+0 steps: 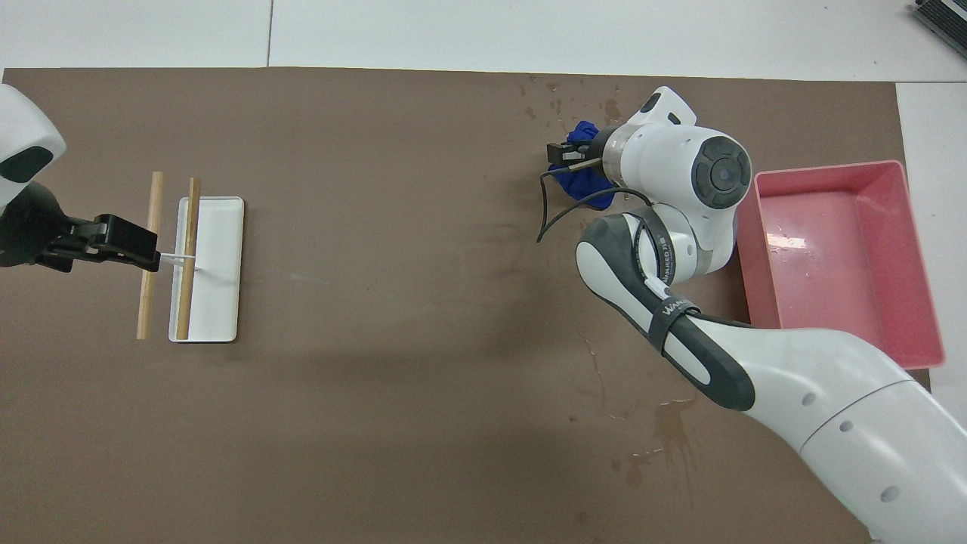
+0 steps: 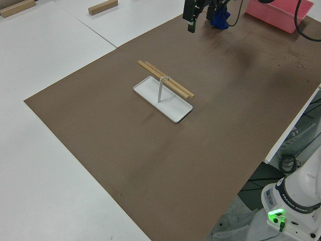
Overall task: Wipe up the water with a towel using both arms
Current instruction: 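Wipe the towel back along the streak away from the robot, then wipe the towel over the remaining wet spots with the right gripper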
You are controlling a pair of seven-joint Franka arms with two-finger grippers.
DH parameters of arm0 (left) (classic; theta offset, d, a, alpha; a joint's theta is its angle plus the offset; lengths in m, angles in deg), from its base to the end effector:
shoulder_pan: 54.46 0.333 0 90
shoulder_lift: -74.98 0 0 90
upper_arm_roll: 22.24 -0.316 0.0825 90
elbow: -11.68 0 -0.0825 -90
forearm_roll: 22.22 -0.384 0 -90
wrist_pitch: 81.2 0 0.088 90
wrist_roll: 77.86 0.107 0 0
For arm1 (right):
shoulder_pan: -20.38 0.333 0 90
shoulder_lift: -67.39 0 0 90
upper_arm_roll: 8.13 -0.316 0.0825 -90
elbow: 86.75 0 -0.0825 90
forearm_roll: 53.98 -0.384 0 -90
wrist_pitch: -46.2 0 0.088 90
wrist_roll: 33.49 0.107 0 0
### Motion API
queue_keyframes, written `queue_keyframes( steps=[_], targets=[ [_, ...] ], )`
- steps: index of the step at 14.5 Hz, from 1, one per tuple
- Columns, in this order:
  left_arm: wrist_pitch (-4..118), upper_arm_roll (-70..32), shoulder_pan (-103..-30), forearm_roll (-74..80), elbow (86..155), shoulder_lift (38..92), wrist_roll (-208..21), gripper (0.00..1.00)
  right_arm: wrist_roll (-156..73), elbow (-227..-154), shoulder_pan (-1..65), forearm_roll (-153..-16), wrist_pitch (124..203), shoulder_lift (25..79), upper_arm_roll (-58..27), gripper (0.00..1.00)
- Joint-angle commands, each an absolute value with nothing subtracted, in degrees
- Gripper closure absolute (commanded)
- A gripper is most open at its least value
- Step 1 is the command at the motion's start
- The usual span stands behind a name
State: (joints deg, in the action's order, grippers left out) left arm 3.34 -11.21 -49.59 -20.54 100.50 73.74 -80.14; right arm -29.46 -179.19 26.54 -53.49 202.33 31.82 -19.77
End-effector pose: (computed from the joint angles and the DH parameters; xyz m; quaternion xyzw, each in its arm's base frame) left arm 0.5472 -0.0612 0.6146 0.9981 -0.0346 -0.0490 0.0131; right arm 0.7049 0.1991 0.3250 -0.9635 -0.0870 -0.2345 0.0958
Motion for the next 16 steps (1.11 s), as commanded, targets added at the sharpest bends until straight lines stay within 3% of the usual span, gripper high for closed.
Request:
queue_keyframes(
  steps=[1,5,12,16],
  targets=[
    [3.0,-11.3,-49.7,-21.5,101.3,74.5,-79.9,0.00,-28.6,-182.4,25.7,-53.5,202.6,31.7,-20.4,1.00],
    [3.0,-11.3,-49.7,-21.5,101.3,74.5,-79.9,0.00,-28.6,-184.3,25.6,-53.5,202.2,31.8,-20.4,1.00],
    [3.0,-11.3,-49.7,-21.5,101.3,74.5,-79.9,0.00,-23.9,-183.3,25.7,-53.6,185.2,33.9,-20.6,1.00],
    [3.0,-11.3,-49.7,-21.5,101.3,74.5,-79.9,0.00,-23.9,-181.2,25.6,-57.0,171.4,35.7,-20.6,1.00]
  ],
)
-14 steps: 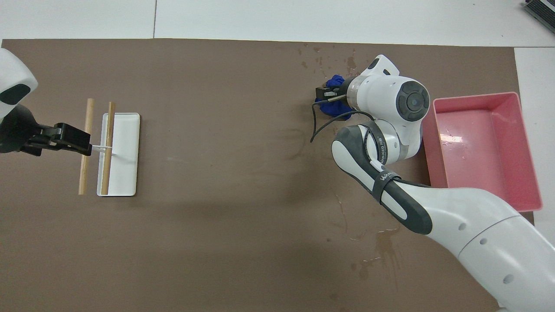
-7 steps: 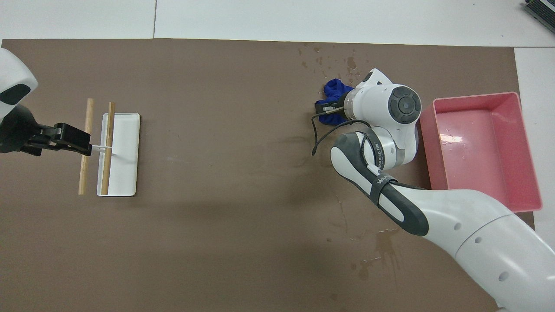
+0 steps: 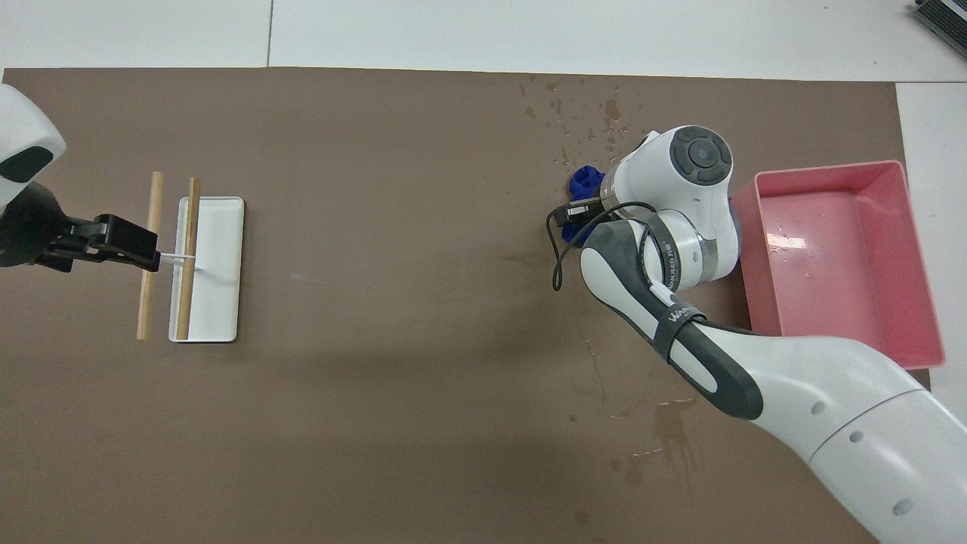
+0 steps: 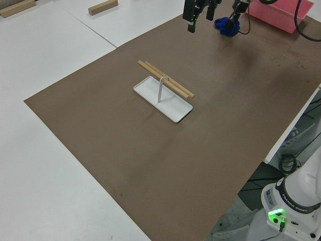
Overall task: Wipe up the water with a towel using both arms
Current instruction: 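Wipe the towel over the remaining wet spots with the right gripper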
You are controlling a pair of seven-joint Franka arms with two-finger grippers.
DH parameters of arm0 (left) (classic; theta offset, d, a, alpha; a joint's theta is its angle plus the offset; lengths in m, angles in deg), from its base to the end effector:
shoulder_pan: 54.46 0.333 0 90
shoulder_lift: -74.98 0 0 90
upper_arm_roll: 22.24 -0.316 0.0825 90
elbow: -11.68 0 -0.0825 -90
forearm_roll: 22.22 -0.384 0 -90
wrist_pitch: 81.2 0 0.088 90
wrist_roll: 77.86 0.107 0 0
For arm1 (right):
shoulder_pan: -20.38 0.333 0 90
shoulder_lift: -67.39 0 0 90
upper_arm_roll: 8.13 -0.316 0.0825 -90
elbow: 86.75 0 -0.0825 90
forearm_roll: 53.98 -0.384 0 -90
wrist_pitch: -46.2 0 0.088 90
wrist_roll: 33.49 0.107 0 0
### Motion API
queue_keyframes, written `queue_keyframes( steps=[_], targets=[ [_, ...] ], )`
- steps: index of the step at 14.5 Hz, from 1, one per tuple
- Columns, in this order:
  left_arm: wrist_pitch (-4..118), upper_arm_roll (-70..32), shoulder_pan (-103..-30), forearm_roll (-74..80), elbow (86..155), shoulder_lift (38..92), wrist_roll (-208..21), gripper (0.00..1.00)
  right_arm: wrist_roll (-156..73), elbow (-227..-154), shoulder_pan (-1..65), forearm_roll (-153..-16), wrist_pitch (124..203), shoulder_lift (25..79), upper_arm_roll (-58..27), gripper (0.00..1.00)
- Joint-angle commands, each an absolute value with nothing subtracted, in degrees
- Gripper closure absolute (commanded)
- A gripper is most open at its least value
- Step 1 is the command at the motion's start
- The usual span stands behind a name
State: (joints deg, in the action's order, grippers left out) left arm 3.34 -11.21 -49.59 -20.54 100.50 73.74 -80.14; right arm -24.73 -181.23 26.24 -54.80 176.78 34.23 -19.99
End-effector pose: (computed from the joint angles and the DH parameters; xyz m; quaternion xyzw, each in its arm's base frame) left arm 0.5472 -0.0612 0.6146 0.9981 -0.0346 -0.0490 0.0131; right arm 0.6626 0.1935 0.2880 -0.9961 -0.0553 -0.0164 0.0669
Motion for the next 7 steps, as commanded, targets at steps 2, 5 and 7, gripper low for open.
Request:
queue_keyframes(
  steps=[2,5,7],
  targets=[
    [3.0,-11.3,-49.7,-21.5,101.3,74.5,-80.0,0.00,-23.8,-181.2,25.6,-57.9,166.5,37.4,-20.5,1.00],
    [3.0,-11.3,-49.7,-21.5,101.3,74.5,-79.9,0.00,-23.9,-181.2,24.7,-58.1,160.0,40.3,-20.5,1.00],
    [3.0,-11.3,-49.7,-21.5,101.3,74.5,-79.9,0.00,-24.0,-181.2,23.6,-58.1,156.3,42.2,-20.6,1.00]
  ],
)
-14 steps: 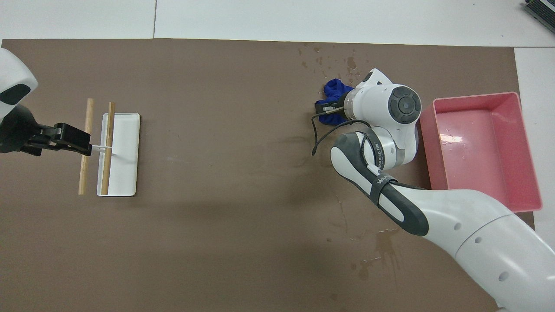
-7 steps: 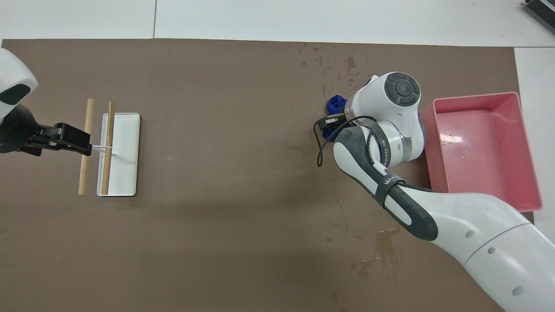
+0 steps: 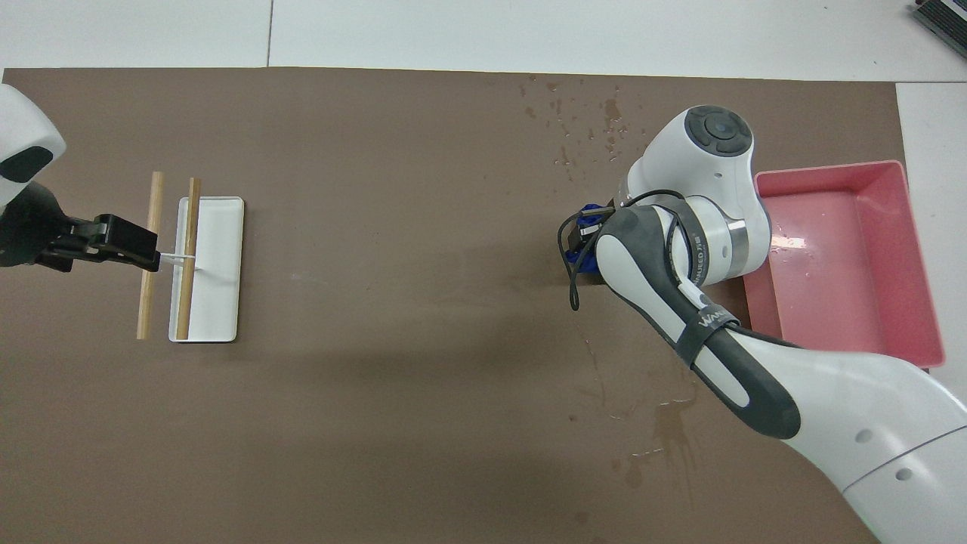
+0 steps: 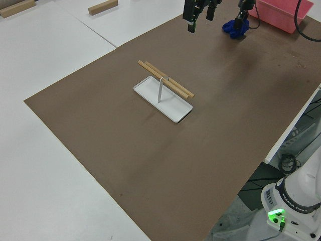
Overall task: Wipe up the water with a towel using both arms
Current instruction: 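Wipe the towel over the remaining wet spots with the right gripper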
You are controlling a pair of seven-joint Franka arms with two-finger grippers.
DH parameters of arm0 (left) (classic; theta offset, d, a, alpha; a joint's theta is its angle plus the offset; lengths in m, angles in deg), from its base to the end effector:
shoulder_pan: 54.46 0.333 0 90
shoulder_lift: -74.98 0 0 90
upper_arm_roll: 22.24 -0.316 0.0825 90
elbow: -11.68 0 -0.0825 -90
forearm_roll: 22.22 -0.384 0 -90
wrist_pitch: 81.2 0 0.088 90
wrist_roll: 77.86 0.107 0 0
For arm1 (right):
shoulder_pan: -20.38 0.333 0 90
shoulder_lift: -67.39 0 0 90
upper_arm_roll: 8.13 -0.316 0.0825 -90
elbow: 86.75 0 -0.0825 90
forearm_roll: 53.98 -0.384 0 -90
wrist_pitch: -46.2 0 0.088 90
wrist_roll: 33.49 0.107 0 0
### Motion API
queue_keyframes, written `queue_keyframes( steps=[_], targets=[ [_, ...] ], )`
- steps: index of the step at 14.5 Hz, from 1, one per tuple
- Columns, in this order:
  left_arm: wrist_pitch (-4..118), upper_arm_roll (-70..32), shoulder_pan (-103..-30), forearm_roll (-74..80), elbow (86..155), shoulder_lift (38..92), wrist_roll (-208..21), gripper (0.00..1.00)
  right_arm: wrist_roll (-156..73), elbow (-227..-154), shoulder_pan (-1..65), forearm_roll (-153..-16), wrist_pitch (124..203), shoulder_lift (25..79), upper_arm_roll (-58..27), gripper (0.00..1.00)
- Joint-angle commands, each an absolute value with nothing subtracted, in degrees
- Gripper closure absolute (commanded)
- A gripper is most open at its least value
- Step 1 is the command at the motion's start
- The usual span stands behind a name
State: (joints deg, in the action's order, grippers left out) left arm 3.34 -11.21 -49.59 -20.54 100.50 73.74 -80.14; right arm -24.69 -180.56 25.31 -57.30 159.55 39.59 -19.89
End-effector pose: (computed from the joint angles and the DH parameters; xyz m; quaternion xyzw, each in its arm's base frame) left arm 0.5472 -0.0612 0.6146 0.9981 -0.0346 -0.0490 0.0131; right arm 0.6377 0.1793 0.3307 -0.9939 -0.0470 0.0820 0.0573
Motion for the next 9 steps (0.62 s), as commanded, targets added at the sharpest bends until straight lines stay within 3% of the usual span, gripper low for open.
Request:
queue_keyframes(
  steps=[1,9],
  targets=[
    [3.0,-11.3,-49.7,-21.5,101.3,74.5,-80.0,0.00,-24.3,-181.2,23.5,-58.1,154.6,43.1,-20.6,1.00],
    [3.0,-11.3,-49.7,-21.5,101.3,74.5,-79.9,0.00,-24.7,-178.3,21.8,-57.7,144.1,49.9,-20.3,1.00]
  ],
)
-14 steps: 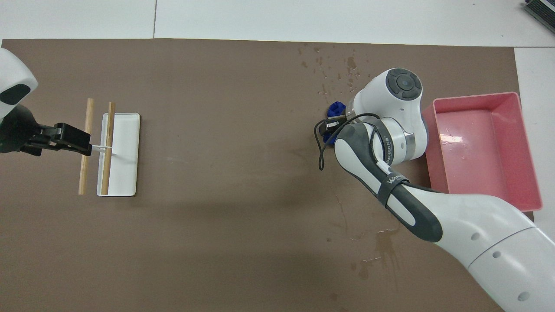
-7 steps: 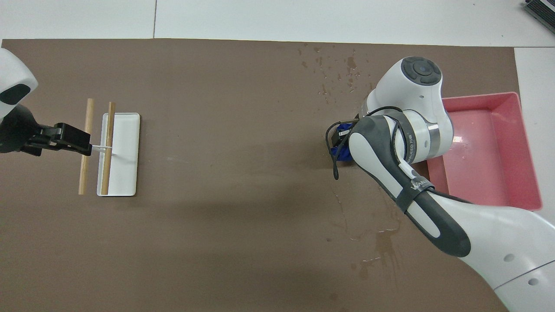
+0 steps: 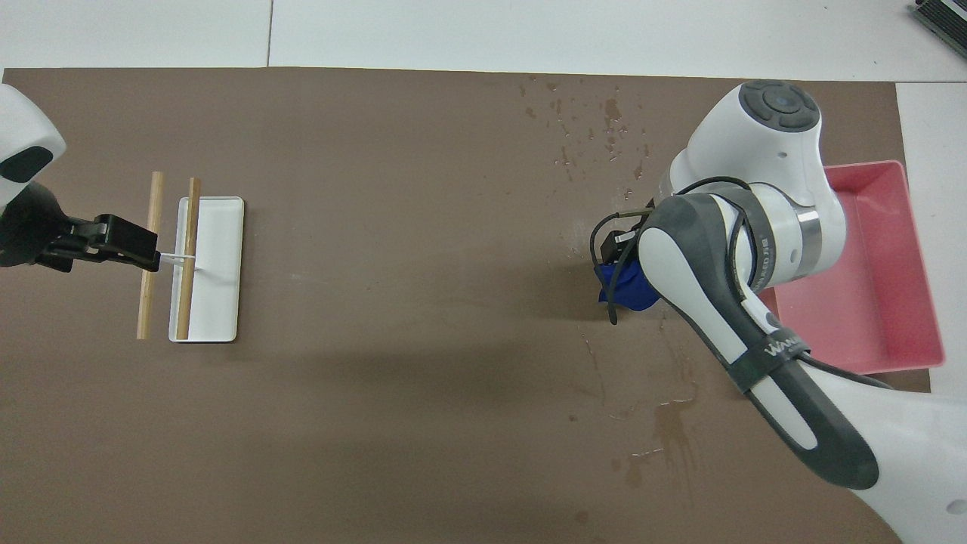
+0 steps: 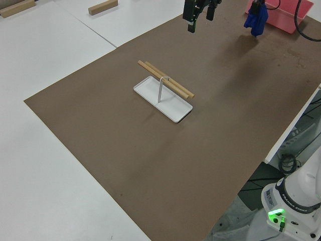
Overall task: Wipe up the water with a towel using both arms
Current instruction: 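Carry the towel into the pink bin with the right gripper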
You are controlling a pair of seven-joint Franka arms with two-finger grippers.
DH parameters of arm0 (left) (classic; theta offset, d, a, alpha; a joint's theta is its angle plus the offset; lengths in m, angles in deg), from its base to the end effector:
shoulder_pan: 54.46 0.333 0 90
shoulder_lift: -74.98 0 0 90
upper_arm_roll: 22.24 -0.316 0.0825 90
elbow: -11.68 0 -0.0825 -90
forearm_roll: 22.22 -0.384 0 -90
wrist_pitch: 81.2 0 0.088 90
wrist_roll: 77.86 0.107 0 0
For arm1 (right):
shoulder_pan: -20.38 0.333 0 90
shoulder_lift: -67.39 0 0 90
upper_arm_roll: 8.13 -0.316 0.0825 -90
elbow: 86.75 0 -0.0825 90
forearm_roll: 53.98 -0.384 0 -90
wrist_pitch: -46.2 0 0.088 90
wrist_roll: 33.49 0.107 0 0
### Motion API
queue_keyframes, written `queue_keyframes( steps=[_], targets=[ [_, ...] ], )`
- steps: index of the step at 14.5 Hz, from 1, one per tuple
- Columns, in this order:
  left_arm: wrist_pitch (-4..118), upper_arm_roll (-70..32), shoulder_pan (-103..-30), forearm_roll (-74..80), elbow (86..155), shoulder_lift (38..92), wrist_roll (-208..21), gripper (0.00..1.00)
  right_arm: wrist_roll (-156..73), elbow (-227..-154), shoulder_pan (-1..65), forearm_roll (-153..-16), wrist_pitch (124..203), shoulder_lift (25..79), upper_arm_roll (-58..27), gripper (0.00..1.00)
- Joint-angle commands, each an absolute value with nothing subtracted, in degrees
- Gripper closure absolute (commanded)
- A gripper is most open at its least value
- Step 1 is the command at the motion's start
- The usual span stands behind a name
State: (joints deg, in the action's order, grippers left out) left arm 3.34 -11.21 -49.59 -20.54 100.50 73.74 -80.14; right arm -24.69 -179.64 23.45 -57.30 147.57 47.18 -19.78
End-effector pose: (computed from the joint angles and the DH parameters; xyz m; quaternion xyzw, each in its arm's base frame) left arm 0.5472 -0.0612 0.6146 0.9981 -0.0346 -0.0490 0.0131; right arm 0.6172 0.1539 0.4082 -0.9923 -0.0402 0.1094 0.0416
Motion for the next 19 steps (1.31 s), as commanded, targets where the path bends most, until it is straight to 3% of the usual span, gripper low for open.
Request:
queue_keyframes(
  steps=[1,7,12,16,19],
  targets=[
    [3.0,-11.3,-49.7,-21.5,101.3,74.5,-79.9,0.00,-25.5,-177.6,21.0,-57.2,142.7,51.3,-20.3,1.00],
    [3.0,-11.3,-49.7,-21.5,101.3,74.5,-80.0,0.00,-48.0,-177.3,12.0,-49.3,137.6,59.6,-19.9,1.00],
    [3.0,-11.3,-49.7,-21.5,101.3,74.5,-79.9,0.00,-66.0,-177.5,4.4,-43.7,139.1,61.1,-19.9,1.00],
    [3.0,-11.3,-49.7,-21.5,101.3,74.5,-79.9,0.00,-74.1,-185.6,-2.6,-43.7,149.9,63.5,-19.9,1.00],
    [3.0,-11.3,-49.7,-21.5,101.3,74.5,-80.0,0.00,-75.8,-191.8,-3.8,-43.9,158.2,63.1,-19.9,1.00]
  ],
)
